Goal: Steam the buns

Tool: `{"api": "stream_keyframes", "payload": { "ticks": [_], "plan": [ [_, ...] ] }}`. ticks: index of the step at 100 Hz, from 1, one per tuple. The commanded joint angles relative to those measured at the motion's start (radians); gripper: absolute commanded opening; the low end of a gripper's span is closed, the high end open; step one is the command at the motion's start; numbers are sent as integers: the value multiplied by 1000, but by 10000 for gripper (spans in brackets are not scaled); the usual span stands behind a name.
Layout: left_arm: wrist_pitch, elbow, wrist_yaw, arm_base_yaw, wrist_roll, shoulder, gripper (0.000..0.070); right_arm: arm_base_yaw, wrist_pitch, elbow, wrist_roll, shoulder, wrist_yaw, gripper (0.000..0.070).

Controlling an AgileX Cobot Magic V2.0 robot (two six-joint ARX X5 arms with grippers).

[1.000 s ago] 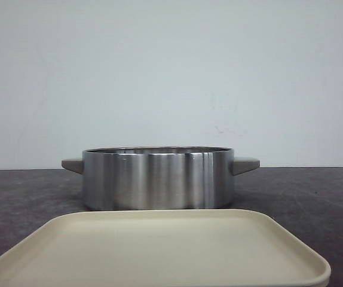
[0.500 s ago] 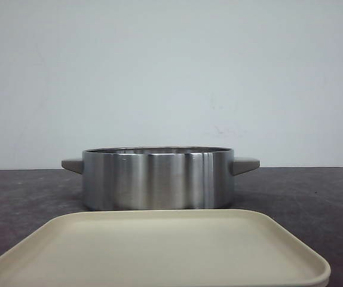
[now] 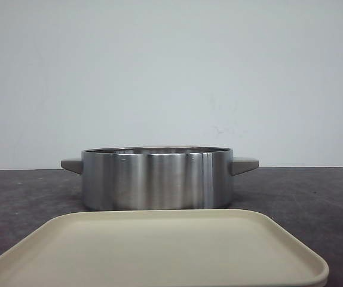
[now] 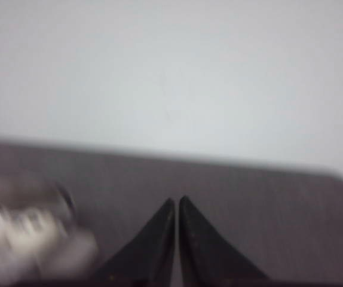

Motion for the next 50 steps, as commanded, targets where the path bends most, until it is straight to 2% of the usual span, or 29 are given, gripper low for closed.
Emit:
{"api": "stream_keyframes", "payload": {
  "ticks": [1, 23, 43, 50],
  "plan": [
    [-39, 17, -3, -8, -2, -2, 17, -48, 21, -72, -3, -101, -29, 4],
    [-39, 17, -3, -8, -2, -2, 17, -135, 21, -232, 16, -232, -57, 4],
    [-39, 17, -3, -8, -2, -2, 17, -143, -170, -233, 30, -233, -78, 4],
    [-39, 17, -3, -8, -2, -2, 17, -142, -170, -233, 24, -233, -79, 4]
  ]
}}
